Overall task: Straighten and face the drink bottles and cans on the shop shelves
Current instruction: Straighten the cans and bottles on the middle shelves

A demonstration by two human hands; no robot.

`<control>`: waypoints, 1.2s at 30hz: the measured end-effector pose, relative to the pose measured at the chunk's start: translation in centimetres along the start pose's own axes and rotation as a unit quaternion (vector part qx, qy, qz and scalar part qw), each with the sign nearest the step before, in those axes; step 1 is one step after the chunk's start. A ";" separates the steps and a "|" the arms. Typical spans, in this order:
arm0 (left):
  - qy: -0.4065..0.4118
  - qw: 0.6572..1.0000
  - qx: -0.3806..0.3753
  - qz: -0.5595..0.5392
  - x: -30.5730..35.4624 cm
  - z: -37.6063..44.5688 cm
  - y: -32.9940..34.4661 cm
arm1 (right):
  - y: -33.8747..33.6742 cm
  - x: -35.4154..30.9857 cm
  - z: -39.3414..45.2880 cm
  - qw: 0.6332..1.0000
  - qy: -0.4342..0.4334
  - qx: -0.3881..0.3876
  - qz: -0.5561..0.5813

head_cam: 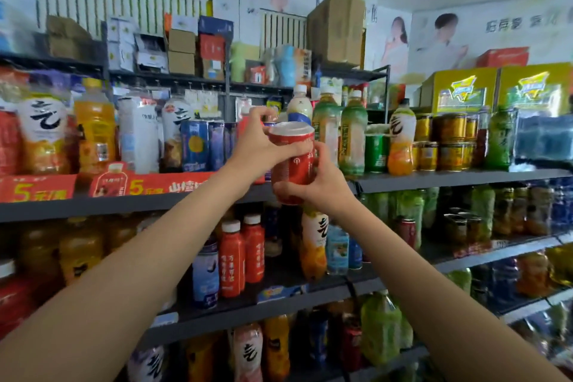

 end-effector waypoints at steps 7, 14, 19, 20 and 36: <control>0.039 0.998 -0.037 0.037 -2.1 5.7 7.7 | -4.8 6.1 3.8 0.995 -0.020 0.101 -0.019; 0.046 0.988 -0.078 0.123 -4.7 11.8 16.1 | -12.6 14.9 8.1 0.987 0.027 0.132 -0.082; -0.016 0.967 0.025 0.254 -10.0 14.1 19.1 | -15.4 22.6 11.9 0.988 0.113 0.046 -0.096; -0.032 0.957 0.034 0.285 -10.7 14.2 19.6 | -15.1 23.7 12.5 0.988 0.118 0.022 -0.097; -0.131 0.913 0.174 0.344 -15.4 14.0 24.2 | -10.4 27.1 12.7 0.969 -0.012 0.094 -0.226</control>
Point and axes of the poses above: each hand's wrist, its own z-axis towards the middle knuckle, its own y-axis out of the palm, x = y × z, the point moved 1 cm from there along z, towards the middle knuckle, and after that the axes turned 13 degrees about -z, right-handed, at the moved point
